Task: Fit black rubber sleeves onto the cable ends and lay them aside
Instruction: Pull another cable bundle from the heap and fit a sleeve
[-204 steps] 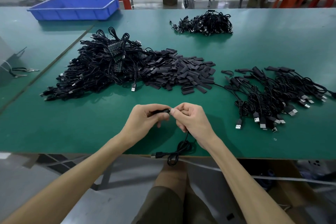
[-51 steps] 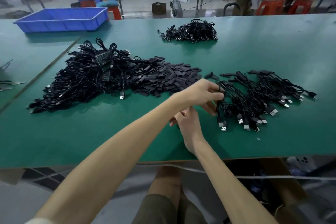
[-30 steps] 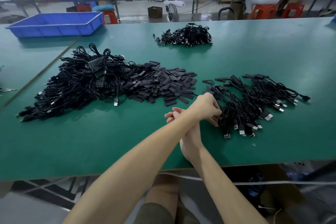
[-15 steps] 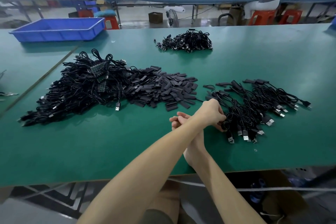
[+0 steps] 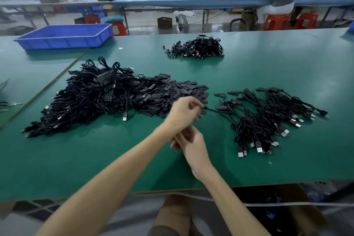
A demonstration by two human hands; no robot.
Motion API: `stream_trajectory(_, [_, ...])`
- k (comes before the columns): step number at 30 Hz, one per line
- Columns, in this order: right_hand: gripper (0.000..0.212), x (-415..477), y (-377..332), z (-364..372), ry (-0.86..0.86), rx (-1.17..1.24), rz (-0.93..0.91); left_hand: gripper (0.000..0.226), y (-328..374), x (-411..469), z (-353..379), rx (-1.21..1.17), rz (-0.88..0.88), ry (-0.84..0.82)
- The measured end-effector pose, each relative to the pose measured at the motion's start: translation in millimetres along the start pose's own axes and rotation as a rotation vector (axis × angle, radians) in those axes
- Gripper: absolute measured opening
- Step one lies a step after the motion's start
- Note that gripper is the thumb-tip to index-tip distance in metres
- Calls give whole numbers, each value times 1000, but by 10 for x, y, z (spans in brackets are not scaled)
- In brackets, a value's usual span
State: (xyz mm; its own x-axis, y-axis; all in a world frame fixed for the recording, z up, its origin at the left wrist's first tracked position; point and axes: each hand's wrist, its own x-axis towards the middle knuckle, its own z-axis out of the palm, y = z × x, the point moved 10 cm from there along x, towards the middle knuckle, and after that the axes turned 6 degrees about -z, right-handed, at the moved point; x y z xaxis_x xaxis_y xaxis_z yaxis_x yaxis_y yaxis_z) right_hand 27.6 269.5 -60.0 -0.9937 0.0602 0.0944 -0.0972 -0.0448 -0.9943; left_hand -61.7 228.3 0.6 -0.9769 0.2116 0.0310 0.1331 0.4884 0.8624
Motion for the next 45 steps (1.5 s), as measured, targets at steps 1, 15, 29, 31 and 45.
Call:
stream_trajectory(1, [8, -10, -7, -19, 14, 22, -18, 20, -150, 11, -181, 9, -34, 36])
stream_trajectory(15, [9, -30, -58, 0, -12, 36, -46, 27, -1268, -284, -1867, 442, -370, 530])
stream_trajectory(29, [9, -34, -49, -18, -15, 26, -57, 22, -1382, -306, -1624, 1, -474, 209])
stream_trajectory(31, [9, -27, -42, -16, -16, 25, -59, 21, -1275, -360, -1538, -125, -434, 141])
stream_trajectory(45, [16, -14, -46, 4, -36, 7, -69, 10, -788, -877, -1042, -190, -305, -121])
